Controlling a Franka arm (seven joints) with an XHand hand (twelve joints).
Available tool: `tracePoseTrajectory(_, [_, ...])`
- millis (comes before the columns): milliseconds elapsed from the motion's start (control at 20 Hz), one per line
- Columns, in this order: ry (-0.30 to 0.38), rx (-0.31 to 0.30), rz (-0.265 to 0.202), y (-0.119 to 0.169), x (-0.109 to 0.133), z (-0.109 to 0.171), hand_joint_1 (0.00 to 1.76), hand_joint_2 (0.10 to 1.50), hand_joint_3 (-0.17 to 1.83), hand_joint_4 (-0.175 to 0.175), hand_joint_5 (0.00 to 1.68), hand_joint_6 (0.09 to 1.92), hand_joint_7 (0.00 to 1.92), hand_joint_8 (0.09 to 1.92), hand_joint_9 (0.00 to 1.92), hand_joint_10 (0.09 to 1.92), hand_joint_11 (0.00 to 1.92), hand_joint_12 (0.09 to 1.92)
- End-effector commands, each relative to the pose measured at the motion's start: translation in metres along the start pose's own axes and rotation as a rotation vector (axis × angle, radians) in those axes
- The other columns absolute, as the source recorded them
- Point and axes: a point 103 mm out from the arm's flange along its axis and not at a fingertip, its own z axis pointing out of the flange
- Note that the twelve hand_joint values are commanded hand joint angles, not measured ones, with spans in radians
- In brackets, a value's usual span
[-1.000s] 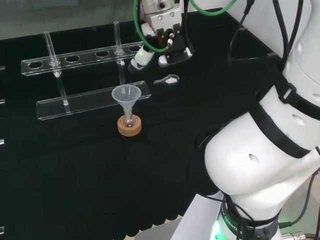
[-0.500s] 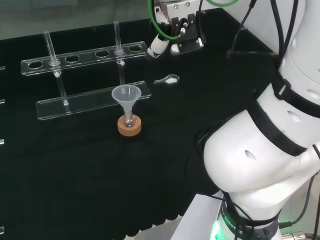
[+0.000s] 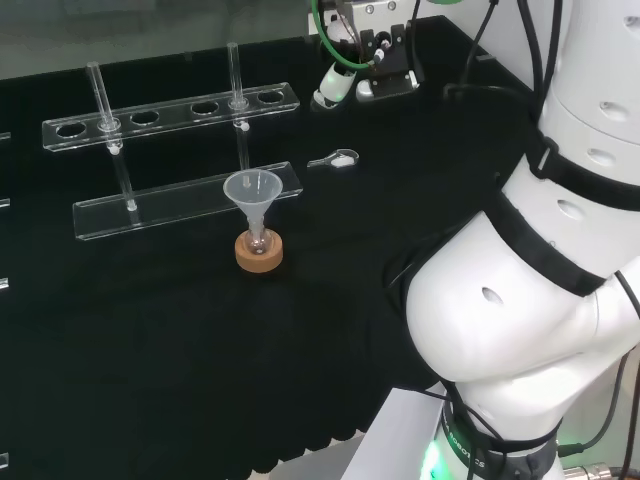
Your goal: Pick up the weighing funnel.
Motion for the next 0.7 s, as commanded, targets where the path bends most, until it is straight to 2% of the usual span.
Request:
tracePoseTrajectory(50, [0.008, 0.010, 0.010, 0.039, -0.019, 0.008, 0.86, 0.65, 0.46, -0.064, 0.50, 0.09, 0.22, 0.71, 0.48, 0.65, 0.32, 1.36])
tracePoseTrajectory(450, [-0.013, 0.052, 0.016, 0.080, -0.035, 0.030, 0.91, 0.62, 0.50, -0.056, 0.55, 0.09, 0.25, 0.71, 0.51, 0.64, 0.35, 1.35])
tracePoseTrajectory(700, [-0.042, 0.079, 0.001, 0.107, -0.044, 0.048, 0.94, 0.61, 0.52, -0.046, 0.57, 0.09, 0.26, 0.71, 0.53, 0.63, 0.36, 1.34])
